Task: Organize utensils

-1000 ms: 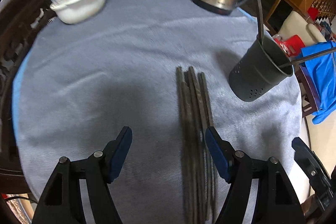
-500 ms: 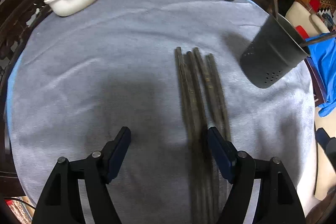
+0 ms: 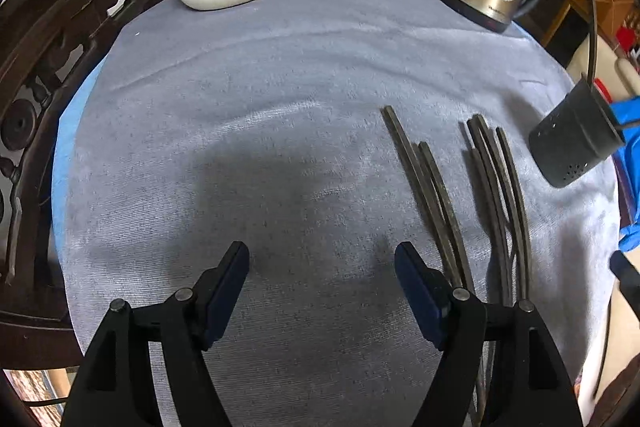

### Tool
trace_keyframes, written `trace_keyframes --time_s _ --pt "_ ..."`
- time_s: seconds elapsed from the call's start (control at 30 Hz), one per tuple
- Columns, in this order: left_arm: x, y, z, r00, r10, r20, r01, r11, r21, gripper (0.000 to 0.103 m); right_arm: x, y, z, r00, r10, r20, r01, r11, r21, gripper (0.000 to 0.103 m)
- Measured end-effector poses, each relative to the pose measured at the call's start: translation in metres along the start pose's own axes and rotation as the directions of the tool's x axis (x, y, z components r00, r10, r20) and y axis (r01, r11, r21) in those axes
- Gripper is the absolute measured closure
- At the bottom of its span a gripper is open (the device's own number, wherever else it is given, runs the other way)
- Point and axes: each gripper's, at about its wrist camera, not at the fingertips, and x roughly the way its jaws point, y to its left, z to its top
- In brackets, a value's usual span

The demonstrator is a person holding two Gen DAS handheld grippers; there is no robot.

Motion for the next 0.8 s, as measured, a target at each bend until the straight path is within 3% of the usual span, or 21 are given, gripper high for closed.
trace_keyframes --time_s 0.03,0.07,0.2,0.53,0.8 --pt "-0.002 0.002 -0.001 1.0 -0.008 0.003 0.008 1.0 -0.004 0.027 0.005 0.002 0.003 1.0 -0.001 -0.008 0.001 1.0 -0.004 0.05" --pt "-0.004 0.002 -0.001 1.0 -0.016 0.008 0.016 1.0 -0.006 0.027 0.012 0.004 0.006 1.0 -0.008 -0.019 0.008 1.0 -0.012 0.062" --pt "-0.002 -0.01 0.004 0.999 -0.047 0.017 0.047 0.999 -0.013 0.027 0.038 0.011 0.018 0.998 -0.026 -0.051 0.025 0.999 -0.03 0.074" --pt "0.001 -0.006 0.012 0.998 -0.055 0.003 0.055 0.994 -0.092 0.027 0.11 0.025 0.049 0.983 -0.139 -0.119 0.133 0.989 -0.056 0.086" --pt "0.004 -0.003 0.023 0.997 -0.072 -0.004 0.07 0.989 -0.127 0.028 0.139 0.02 0.055 0.964 -0.196 -0.18 0.189 0.98 -0.057 0.092"
